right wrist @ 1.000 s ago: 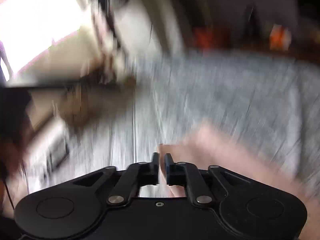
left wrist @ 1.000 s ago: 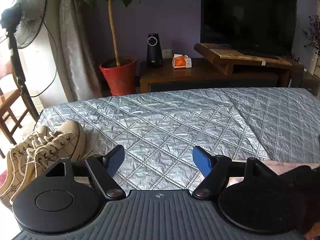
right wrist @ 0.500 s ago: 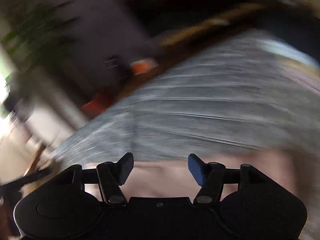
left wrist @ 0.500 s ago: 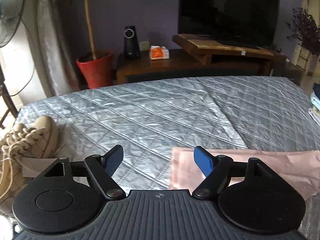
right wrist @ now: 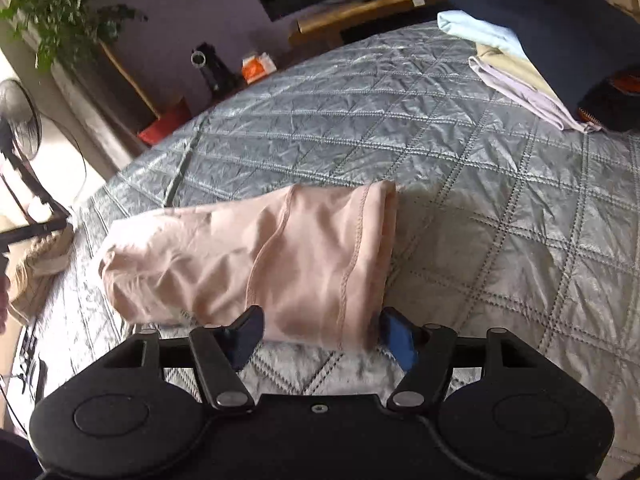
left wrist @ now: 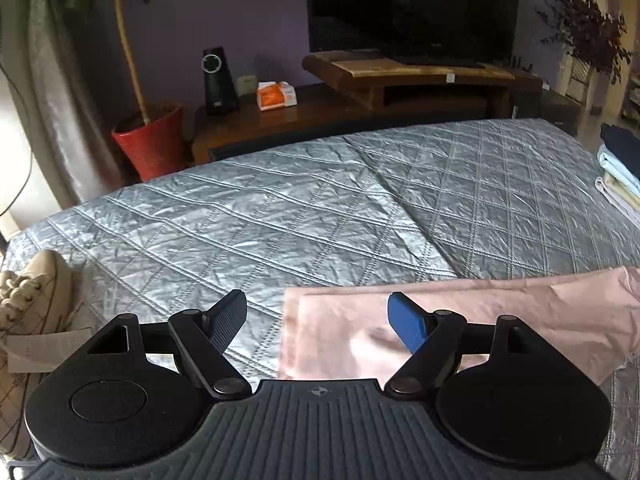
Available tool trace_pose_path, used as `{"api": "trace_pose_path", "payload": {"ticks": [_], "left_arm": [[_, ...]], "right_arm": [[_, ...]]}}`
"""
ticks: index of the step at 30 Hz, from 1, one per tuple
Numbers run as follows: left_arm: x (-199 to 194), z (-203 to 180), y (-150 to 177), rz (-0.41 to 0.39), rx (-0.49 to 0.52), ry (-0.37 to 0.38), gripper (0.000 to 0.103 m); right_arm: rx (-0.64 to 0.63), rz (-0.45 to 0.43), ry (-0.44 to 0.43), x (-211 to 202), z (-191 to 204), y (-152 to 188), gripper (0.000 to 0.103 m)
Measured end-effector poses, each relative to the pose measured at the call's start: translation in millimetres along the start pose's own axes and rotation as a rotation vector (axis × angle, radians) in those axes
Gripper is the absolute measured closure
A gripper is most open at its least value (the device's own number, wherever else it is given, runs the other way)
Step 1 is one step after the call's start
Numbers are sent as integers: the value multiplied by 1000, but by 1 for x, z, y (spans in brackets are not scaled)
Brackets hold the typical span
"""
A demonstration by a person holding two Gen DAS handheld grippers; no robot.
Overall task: Fold clothes
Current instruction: 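Move the open right tool to the trouser edge and close it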
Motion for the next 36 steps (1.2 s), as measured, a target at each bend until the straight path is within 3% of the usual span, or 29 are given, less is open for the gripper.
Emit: {"api": "trace_pose_path", "payload": {"ticks": [1,6,8,9,10,12,16,22,26,36], "left_arm": [[1,-4,-1,0,10,2,21],[6,-23,-5,-2,62,5,21],[8,-31,-6,-1,81,4,21],[8,-33,-6,-2,88,3,21],[9,-35,-6,-2,94,1,21],[10,-37,-7,-1,99,-1,21],[10,-39,-8,-1,101,-2,21],[9,-38,-9,-4,108,-12,20],[9,-36,-9,-3,101,-9,20],[9,-41,-8,-1,117,-3,20]], "right_arm": [[6,-1,-2,1,-1,-2,78],[76,-39,-73,-7,-12,-11,82],[139,-14,-72,-8,-24,-15,77],[135,-7,-18,-9,-26,-16,72],[79,-17,57,-13,-21,-17,56],[-52,-41,130,-21,-8,-21,56],[-237,-109,106,-32,16,-49,53],[-509,91,79,10,49,-101,53],[-626,203,65,34,63,-116,62],[-708,296,96,52,69,-125,62]]}}
Point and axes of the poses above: each gripper's, at about its wrist camera, not at the fingertips, and x roughly the way its jaws point, z to its left, y to its underside, the point moved 2 cm from there along x, roughly the way its jaws point, and after that the axes turned 15 degrees about z, right-handed, at the moved point
